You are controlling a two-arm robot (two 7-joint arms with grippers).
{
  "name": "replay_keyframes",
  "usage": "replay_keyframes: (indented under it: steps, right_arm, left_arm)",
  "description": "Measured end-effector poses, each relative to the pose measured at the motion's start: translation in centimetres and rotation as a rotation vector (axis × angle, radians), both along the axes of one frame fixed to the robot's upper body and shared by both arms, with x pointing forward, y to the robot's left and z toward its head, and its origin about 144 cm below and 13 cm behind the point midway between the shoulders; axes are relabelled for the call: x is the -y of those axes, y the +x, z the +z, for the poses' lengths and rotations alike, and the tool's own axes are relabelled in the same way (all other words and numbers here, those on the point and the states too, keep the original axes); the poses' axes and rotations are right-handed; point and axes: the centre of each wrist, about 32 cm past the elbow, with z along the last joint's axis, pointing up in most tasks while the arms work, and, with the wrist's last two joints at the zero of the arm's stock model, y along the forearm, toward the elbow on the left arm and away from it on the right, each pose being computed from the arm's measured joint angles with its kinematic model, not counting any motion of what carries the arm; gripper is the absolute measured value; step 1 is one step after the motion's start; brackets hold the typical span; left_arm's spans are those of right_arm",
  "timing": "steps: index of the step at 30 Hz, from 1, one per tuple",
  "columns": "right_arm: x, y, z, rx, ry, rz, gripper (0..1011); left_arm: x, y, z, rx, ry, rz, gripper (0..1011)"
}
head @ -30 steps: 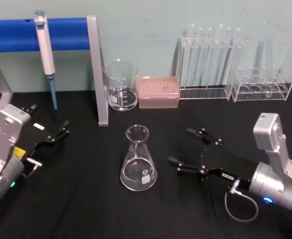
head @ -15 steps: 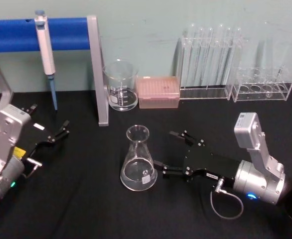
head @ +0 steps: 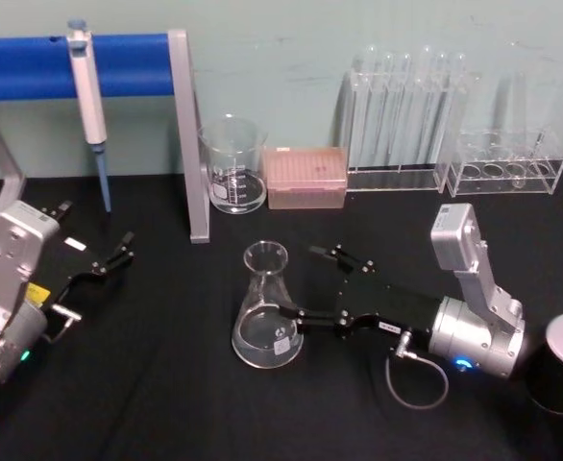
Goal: Grasp the erlenmeyer flask with one hand, shake it three times, then place it back.
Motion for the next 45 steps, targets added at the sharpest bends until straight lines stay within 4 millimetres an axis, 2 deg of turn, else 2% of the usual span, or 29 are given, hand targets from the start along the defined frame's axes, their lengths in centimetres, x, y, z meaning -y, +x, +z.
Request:
replay_keyframes:
  steps: [15, 45]
  right_arm:
    - [-1.7, 1.7, -0.2, -0.006, 0.015, 0.045, 1000]
    - [-3.3, 2.8, -0.2, -0.012, 0.029, 0.062, 1000]
  left_arm:
    - [0.0, 0.0, 0.0, 0.0, 0.0, 0.0, 1001]
    - [0.0, 0.0, 0.0, 0.0, 0.0, 0.0, 1001]
